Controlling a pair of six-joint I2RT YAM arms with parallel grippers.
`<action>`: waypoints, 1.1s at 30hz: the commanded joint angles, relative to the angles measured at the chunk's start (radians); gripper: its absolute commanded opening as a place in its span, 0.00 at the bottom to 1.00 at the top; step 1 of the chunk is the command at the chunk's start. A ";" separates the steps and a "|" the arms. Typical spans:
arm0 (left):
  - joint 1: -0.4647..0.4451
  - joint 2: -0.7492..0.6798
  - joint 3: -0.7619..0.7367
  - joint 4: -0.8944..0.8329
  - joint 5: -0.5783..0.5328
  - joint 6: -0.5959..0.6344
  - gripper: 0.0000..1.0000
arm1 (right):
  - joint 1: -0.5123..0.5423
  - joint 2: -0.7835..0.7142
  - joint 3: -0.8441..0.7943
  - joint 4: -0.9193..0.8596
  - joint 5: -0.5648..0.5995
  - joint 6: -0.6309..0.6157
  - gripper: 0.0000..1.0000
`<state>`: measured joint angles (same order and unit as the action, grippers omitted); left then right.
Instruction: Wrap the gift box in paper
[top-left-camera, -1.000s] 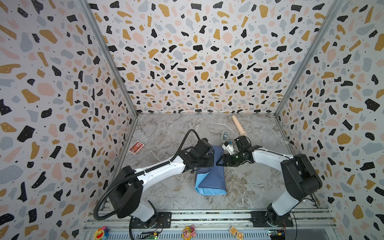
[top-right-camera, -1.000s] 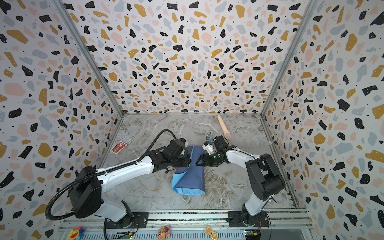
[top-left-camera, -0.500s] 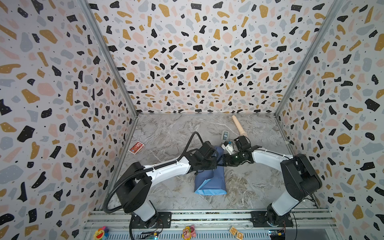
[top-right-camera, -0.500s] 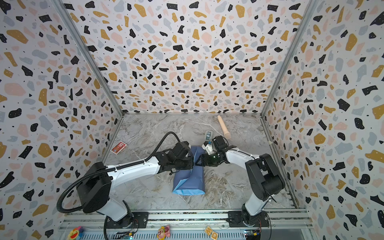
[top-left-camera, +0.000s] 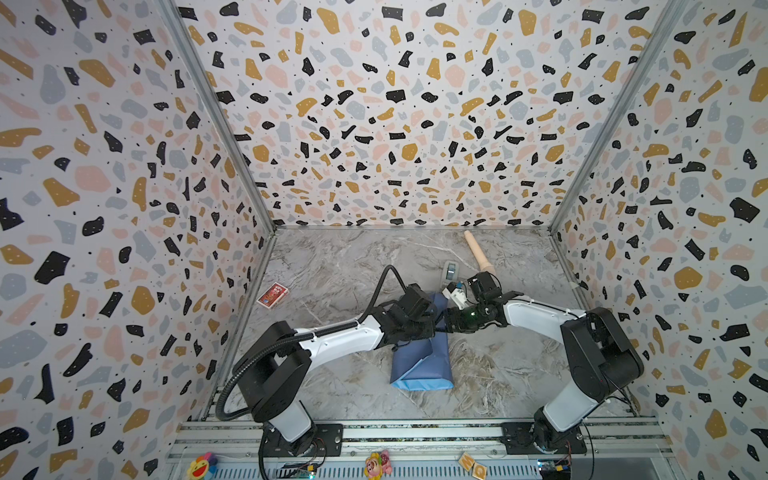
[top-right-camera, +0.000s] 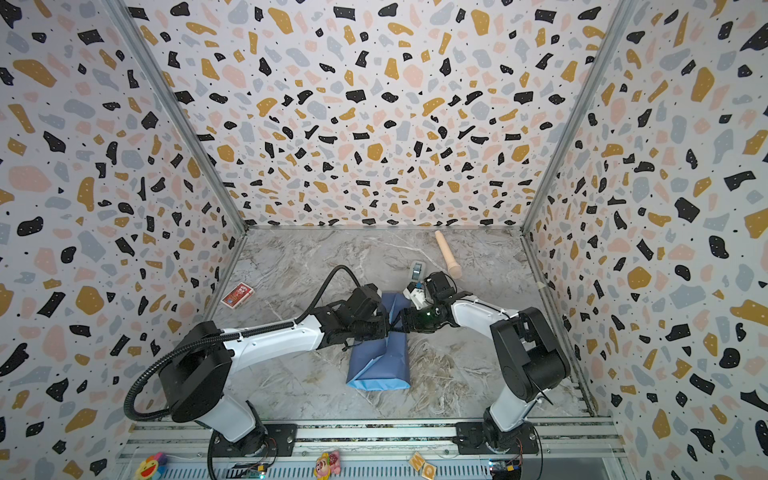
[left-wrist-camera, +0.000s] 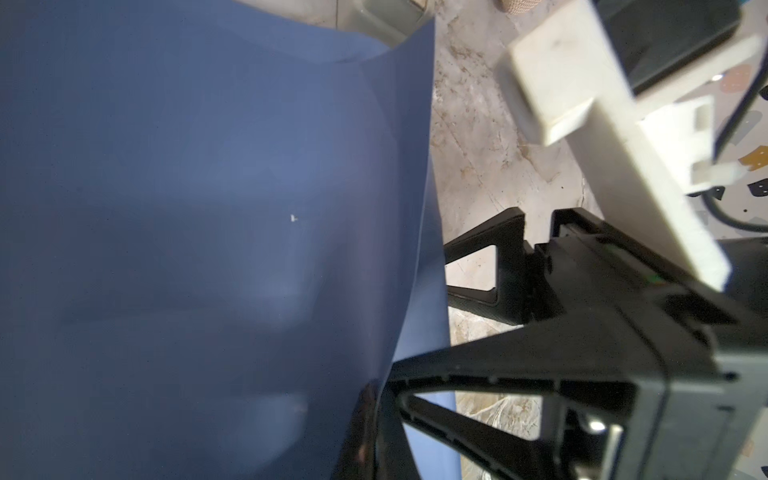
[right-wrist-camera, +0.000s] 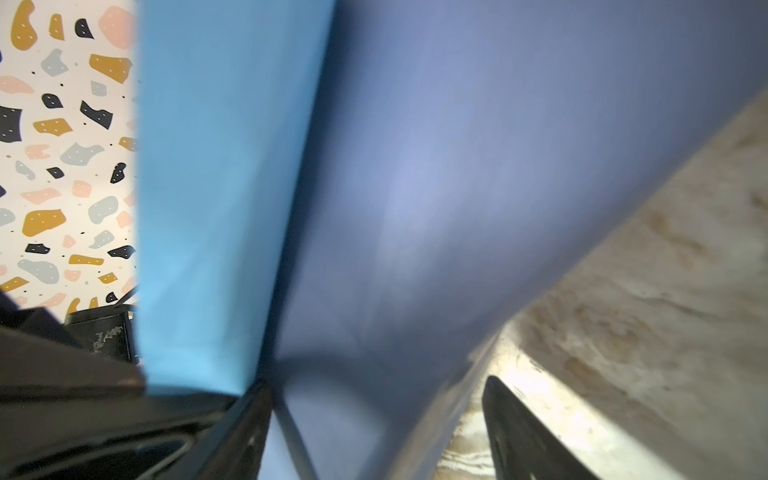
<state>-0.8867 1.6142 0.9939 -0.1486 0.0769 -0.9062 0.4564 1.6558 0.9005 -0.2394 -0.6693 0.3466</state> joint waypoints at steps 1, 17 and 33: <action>-0.003 -0.011 -0.031 0.030 -0.021 -0.011 0.00 | 0.016 0.032 -0.030 -0.083 0.119 -0.005 0.79; -0.004 -0.003 -0.086 0.046 -0.019 -0.009 0.00 | -0.015 -0.007 -0.002 -0.091 0.091 0.012 0.79; -0.003 -0.006 -0.087 0.032 -0.021 0.009 0.00 | -0.068 -0.073 -0.061 -0.058 0.029 0.050 0.79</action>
<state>-0.8867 1.5990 0.9318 -0.0517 0.0673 -0.9096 0.3920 1.6043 0.8669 -0.2649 -0.6682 0.3969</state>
